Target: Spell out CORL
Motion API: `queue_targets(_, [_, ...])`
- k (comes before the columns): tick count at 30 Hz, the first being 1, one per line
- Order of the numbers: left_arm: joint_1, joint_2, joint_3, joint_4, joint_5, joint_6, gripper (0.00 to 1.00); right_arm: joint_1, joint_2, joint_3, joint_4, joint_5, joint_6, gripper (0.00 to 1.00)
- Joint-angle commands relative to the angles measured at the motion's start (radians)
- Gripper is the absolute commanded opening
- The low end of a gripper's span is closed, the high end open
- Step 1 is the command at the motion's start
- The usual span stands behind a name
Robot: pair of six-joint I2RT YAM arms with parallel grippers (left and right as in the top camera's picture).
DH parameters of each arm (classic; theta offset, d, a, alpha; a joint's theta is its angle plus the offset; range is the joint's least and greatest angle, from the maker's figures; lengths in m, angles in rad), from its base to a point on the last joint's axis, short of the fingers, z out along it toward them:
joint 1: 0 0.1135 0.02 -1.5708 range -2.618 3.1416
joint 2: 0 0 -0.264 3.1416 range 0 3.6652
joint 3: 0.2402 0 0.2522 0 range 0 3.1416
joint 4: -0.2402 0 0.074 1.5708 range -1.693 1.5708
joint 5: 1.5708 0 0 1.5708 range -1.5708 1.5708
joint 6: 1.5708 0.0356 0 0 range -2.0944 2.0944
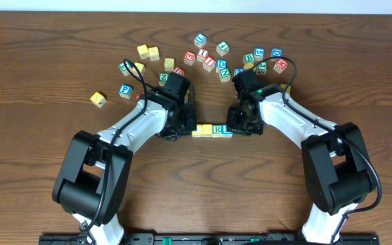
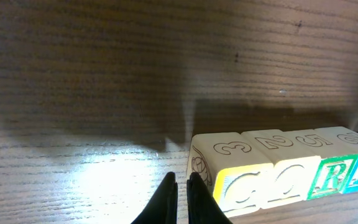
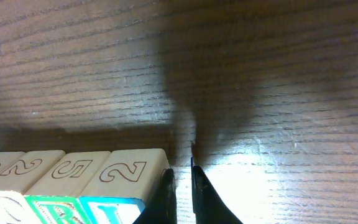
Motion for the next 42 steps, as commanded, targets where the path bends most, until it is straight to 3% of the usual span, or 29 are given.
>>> queue_targets(1, [-0.002,0.006,-0.005,-0.004,0.013,-0.009,0.08,0.005,-0.007,-0.005,0.005,-0.001,0.012,0.07])
queue_targets(7, [0.007,0.004,-0.005,-0.008,0.011,-0.004,0.08,0.004,-0.007,-0.005,-0.006,0.020,0.012,0.11])
queue_targets(16, [0.122,-0.030,-0.005,-0.085,0.011,0.046,0.08,-0.031,-0.008,-0.004,-0.045,0.028,0.011,0.13])
queue_targets(20, [0.169,-0.092,-0.004,-0.116,-0.003,0.083,0.08,-0.078,-0.014,-0.004,-0.090,0.027,0.002,0.12])
queue_targets(26, [0.214,-0.282,-0.003,-0.174,-0.086,0.082,0.09,-0.173,-0.092,0.018,-0.192,0.023,-0.062,0.22])
queue_targets(28, [0.222,-0.351,-0.003,-0.196,-0.105,0.082,0.23,-0.197,-0.153,0.018,-0.218,0.023,-0.072,0.25])
queue_targets(31, [0.234,-0.431,-0.003,-0.219,-0.106,0.082,0.33,-0.223,-0.259,0.018,-0.249,0.033,-0.080,0.32])
queue_targets(34, [0.240,-0.502,-0.004,-0.233,-0.108,0.082,0.70,-0.231,-0.402,0.018,-0.288,0.071,-0.082,0.59])
queue_targets(35, [0.240,-0.516,-0.004,-0.241,-0.108,0.082,0.74,-0.230,-0.455,0.018,-0.306,0.093,-0.082,0.70])
queue_targets(37, [0.240,-0.526,-0.004,-0.256,-0.108,0.082,0.98,-0.230,-0.529,0.018,-0.343,0.143,-0.082,0.76])
queue_targets(42, [0.240,-0.523,-0.005,-0.285,-0.108,0.082,0.98,-0.217,-0.669,0.016,-0.420,0.220,-0.124,0.79])
